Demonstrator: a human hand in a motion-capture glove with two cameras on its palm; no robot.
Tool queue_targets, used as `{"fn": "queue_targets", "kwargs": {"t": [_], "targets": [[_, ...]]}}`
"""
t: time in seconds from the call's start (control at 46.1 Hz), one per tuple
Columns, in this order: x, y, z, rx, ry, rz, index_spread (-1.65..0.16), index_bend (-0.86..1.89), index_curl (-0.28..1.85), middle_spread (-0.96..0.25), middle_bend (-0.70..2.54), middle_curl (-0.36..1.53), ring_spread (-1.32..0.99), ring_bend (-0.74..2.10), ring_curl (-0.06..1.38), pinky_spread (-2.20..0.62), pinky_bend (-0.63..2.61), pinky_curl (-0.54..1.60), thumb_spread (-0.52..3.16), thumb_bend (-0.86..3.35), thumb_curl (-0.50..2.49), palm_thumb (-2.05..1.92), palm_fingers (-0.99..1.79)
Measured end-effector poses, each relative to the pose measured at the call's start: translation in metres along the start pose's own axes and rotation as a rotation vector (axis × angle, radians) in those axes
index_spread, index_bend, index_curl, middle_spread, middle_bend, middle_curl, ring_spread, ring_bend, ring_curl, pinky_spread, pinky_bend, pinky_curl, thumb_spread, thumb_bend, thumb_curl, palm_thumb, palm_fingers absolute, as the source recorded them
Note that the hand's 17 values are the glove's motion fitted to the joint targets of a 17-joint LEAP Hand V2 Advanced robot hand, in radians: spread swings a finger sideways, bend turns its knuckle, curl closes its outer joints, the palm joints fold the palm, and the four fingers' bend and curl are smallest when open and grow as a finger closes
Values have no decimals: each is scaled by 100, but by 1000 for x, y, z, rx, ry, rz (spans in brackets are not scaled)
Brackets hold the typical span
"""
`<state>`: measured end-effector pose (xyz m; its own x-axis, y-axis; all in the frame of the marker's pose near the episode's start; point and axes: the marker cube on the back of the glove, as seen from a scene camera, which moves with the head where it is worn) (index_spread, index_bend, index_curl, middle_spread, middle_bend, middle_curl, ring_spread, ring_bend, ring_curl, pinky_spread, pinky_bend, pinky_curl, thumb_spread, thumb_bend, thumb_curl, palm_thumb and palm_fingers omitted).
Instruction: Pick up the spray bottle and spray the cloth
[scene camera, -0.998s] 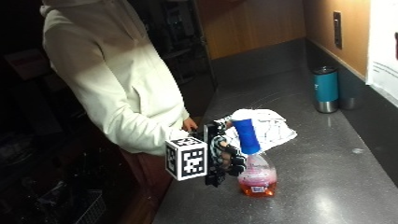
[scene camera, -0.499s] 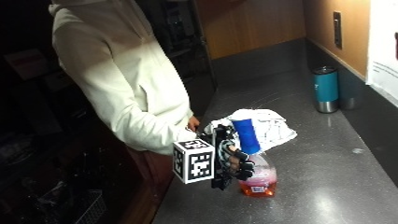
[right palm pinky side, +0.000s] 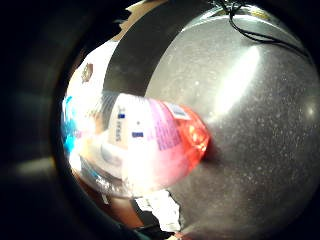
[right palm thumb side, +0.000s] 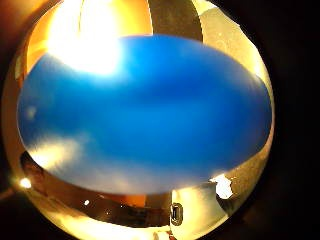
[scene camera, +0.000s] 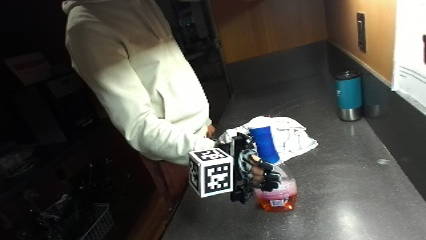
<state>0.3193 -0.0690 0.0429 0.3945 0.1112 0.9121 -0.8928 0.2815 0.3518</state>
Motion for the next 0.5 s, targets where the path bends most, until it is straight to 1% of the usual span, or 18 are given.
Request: {"fn": "queue_targets", "kwargs": {"t": [0.174,0.369,0.477,0.499], "targets": [[-15,-7,2,4,-56,-20,-33,15,24,-5,25,35,-5,41,29,7,38,34,89,-3,37,57,24],[-17,-19,8,42,-65,-23,-31,16,26,-6,27,36,-7,42,29,5,34,33,88,-2,37,61,41],[-21,-26,12,64,-67,-35,-29,21,29,-8,34,38,-10,49,30,3,24,30,88,0,39,69,80],[-22,-28,13,68,-68,-35,-29,21,29,-8,34,38,-11,49,30,2,22,29,88,-1,40,70,85]]}}
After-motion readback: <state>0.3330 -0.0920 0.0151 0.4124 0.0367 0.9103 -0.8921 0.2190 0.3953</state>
